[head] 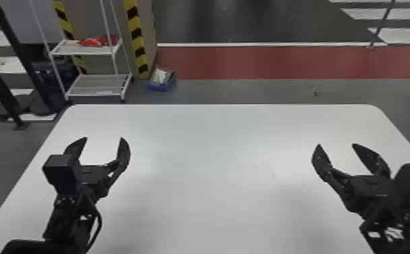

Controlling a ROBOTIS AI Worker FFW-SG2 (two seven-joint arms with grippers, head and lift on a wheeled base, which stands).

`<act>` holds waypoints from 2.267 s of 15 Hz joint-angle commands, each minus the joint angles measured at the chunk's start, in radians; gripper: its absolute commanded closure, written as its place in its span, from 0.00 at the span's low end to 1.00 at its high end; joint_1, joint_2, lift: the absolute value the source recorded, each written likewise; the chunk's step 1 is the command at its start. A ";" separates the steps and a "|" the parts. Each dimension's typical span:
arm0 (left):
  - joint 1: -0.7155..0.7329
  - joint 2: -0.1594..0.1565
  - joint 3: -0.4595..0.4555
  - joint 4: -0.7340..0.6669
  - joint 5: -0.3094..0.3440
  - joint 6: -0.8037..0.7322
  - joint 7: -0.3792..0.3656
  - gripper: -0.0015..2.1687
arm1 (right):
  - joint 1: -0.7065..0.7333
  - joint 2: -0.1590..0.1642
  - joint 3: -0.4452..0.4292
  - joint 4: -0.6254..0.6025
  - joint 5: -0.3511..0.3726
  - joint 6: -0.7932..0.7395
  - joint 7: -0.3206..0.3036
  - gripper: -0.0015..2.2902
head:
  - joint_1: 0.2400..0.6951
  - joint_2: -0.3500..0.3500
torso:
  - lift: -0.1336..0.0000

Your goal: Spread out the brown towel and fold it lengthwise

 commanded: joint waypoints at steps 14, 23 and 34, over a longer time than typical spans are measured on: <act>-0.024 -0.008 -0.022 0.013 -0.002 -0.009 0.020 0.06 | 0.002 0.000 0.006 0.026 -0.024 -0.077 0.052 0.09 | 1.00 0.54 | 0.07; -0.036 -0.011 -0.030 0.025 -0.003 -0.012 0.020 0.06 | -0.003 -0.002 0.000 0.032 -0.030 -0.080 0.052 0.09 | 1.00 0.53 | 0.07; -0.056 -0.017 -0.051 0.045 -0.005 -0.009 0.022 0.06 | 0.002 -0.006 -0.020 0.034 -0.048 -0.096 0.053 0.09 | 1.00 0.51 | 0.07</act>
